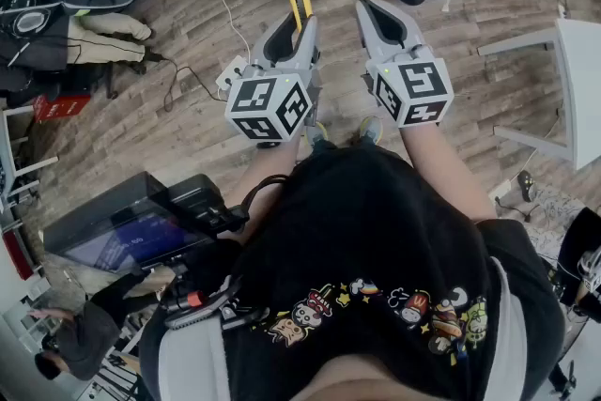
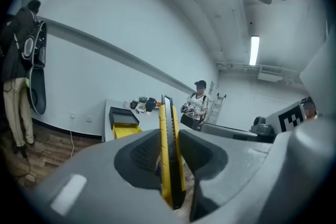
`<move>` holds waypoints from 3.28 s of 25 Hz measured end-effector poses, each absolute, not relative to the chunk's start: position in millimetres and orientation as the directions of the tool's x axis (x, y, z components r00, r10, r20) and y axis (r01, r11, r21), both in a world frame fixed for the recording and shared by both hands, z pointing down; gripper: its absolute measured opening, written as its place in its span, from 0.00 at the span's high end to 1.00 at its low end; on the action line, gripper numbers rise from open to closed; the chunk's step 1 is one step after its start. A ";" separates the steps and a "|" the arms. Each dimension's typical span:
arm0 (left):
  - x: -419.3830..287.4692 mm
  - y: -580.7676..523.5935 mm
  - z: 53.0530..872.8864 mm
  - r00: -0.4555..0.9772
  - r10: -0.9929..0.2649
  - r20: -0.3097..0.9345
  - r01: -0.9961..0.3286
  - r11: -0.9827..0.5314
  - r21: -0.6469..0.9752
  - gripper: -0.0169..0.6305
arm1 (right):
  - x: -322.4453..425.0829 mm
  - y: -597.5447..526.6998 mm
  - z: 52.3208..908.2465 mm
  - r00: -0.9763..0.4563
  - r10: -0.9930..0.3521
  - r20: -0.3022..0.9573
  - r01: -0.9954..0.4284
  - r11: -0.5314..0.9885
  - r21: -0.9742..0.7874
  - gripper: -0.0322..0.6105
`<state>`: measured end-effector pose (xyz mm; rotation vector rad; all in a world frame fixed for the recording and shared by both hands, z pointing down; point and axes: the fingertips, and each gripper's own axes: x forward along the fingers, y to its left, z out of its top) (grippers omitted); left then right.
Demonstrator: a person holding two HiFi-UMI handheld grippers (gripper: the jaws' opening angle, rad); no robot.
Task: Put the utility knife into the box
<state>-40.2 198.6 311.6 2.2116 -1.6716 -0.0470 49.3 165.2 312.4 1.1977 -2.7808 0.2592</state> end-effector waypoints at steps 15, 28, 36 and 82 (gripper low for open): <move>-34.8 181.0 316.4 0.231 -0.953 0.197 -0.928 -0.154 0.340 0.79 | 63.1 147.6 319.5 -0.728 -0.660 0.185 -0.684 0.719 -0.125 0.91; -20.5 95.9 348.8 0.198 -0.948 0.249 -0.936 -0.108 0.334 0.79 | 79.4 61.9 355.9 -0.750 -0.626 0.214 -0.658 0.738 -0.151 0.91; -105.5 -22.4 386.6 0.286 -0.907 0.307 -0.895 -0.139 0.425 0.79 | -9.3 -45.2 370.6 -0.699 -0.658 0.280 -0.709 0.690 -0.145 0.91; -124.7 -296.7 582.1 0.302 -0.583 0.754 -0.835 0.221 0.505 0.79 | -51.7 -305.9 530.8 -0.654 -0.487 0.579 -0.713 0.652 -0.258 0.91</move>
